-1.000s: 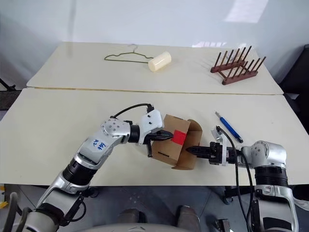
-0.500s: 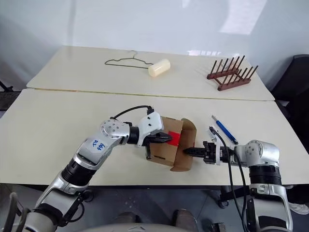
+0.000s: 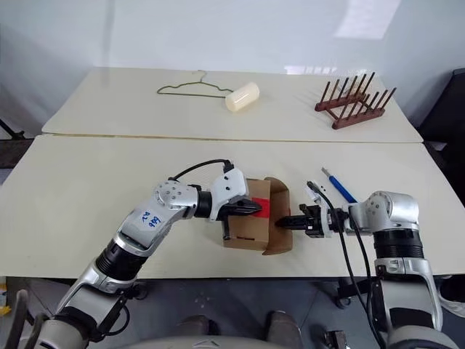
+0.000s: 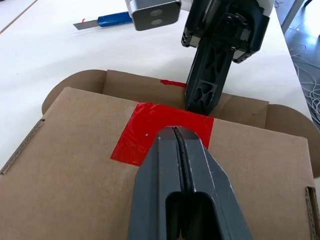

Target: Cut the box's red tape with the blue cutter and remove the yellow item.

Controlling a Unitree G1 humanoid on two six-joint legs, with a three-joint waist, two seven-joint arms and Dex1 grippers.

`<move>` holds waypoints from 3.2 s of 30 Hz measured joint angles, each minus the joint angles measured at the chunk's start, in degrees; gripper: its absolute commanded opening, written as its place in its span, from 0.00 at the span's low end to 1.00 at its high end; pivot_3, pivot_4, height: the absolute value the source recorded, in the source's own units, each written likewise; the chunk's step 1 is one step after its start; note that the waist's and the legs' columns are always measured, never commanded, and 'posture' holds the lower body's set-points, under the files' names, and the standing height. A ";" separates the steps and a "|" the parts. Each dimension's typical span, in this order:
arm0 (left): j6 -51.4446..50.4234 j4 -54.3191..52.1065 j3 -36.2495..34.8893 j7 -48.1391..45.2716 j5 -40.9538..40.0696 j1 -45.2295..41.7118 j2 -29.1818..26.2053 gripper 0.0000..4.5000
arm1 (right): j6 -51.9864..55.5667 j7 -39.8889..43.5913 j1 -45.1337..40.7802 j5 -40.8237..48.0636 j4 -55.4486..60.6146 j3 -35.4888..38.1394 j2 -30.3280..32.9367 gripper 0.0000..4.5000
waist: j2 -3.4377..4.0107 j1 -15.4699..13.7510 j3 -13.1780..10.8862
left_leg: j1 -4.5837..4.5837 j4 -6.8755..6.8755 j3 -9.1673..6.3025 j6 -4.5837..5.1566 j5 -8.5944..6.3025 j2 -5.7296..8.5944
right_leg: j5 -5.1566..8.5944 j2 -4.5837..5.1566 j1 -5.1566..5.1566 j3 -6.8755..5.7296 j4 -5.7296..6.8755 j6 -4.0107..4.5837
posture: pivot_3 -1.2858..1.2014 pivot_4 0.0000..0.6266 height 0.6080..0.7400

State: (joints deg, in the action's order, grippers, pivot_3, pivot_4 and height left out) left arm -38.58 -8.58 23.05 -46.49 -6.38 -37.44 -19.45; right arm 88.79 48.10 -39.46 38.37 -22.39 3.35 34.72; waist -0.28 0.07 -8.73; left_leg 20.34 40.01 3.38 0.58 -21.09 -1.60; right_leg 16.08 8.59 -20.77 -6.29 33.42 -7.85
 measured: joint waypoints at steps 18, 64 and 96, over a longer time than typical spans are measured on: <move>11.58 15.94 -0.25 5.43 1.66 -6.52 12.01 0.00 | -5.21 9.62 -17.67 -8.28 -11.20 -19.02 20.70 0.01 | 1.16 -1.63 -0.62 | 2.06 0.03 0.79 0.87 0.49 0.88 | -0.46 0.09 -1.90 -0.49 0.05 -0.86 | 0.52 0.24 1.00; 7.72 5.83 -5.59 3.11 -3.33 -3.90 12.64 0.00 | -0.80 35.58 -53.26 -28.61 -10.70 -61.60 23.31 0.01 | 1.23 -1.62 -0.88 | 2.91 0.27 0.92 0.68 0.58 0.77 | -0.45 0.08 -2.90 -0.68 0.42 -0.90 | 0.52 0.24 1.00; 13.24 23.66 0.43 4.86 3.61 -13.92 17.23 0.00 | -0.45 34.18 -50.02 -18.69 -4.78 -57.10 29.29 0.01 | 1.03 -1.38 -0.60 | 2.59 0.64 0.91 0.69 0.56 0.71 | -0.45 0.03 -2.56 -0.65 0.66 -0.89 | 0.52 0.24 1.00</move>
State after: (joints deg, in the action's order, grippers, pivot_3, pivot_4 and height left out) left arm -25.34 15.08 23.48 -41.63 -2.77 -51.36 -2.21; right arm 88.34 82.29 -89.48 19.68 -27.17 -53.75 64.01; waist 0.75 -1.31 -9.33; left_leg 22.94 40.66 4.29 1.27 -20.52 -0.89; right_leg 15.63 8.62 -23.33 -6.94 34.08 -8.74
